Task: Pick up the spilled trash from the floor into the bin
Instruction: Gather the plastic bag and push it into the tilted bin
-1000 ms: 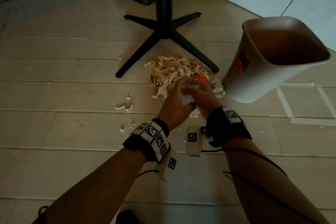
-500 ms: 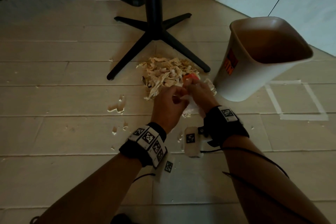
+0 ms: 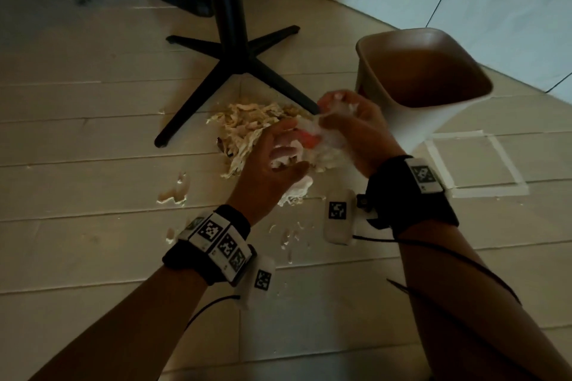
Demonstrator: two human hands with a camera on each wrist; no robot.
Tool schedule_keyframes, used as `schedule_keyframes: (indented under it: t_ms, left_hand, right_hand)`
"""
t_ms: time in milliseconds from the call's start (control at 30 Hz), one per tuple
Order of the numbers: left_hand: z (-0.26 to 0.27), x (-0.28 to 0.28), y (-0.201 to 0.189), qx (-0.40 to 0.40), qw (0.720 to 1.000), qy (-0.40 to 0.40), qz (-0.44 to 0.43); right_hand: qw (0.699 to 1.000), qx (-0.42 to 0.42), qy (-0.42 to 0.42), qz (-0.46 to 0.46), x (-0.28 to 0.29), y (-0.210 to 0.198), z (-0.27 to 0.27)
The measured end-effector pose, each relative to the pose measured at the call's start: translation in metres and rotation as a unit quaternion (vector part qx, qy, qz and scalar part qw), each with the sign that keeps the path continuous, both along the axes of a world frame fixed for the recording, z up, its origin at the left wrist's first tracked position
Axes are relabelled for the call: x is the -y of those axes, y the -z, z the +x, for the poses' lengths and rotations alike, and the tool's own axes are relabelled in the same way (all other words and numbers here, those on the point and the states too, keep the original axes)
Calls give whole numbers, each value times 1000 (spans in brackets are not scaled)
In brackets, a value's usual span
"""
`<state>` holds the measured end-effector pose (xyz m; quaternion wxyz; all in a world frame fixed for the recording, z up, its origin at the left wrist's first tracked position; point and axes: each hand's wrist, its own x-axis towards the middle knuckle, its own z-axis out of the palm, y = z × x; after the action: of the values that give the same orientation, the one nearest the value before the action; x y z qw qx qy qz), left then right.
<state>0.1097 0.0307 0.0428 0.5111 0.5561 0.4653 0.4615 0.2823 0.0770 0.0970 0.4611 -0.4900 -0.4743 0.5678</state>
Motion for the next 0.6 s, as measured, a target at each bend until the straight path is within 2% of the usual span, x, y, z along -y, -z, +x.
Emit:
schedule_keyframes:
  t_ms: [133,200,267,300,433,500,600]
  left_hand:
    - [-13,-4,14,-42,999,-27,-2]
    - [-19,-5,26,-74,997,-32,-12]
    - [-22,-6,36,-99,994,-41,-25]
    - [-23,-6,39,-105,993,-45,-30]
    - [-23,-5,46,-111,992,-53,-39]
    - [-24,-7,51,-120,991,-51,-43]
    - [-27,-8,57,-148,987,-38,-45]
  right_hand:
    - [996,25,37,72,-19,-32,29]
    - [988,104,70,93,-38,-48,47]
    - [965,200,110,133,-66,-60,67]
    - [956,221,127,144,-80,-63,76]
    - [932,323,132,93,-126,-45,114]
    - [912,396,95,48,-132,-35,125]
    - [868,490,80,30,-138,-22,138]
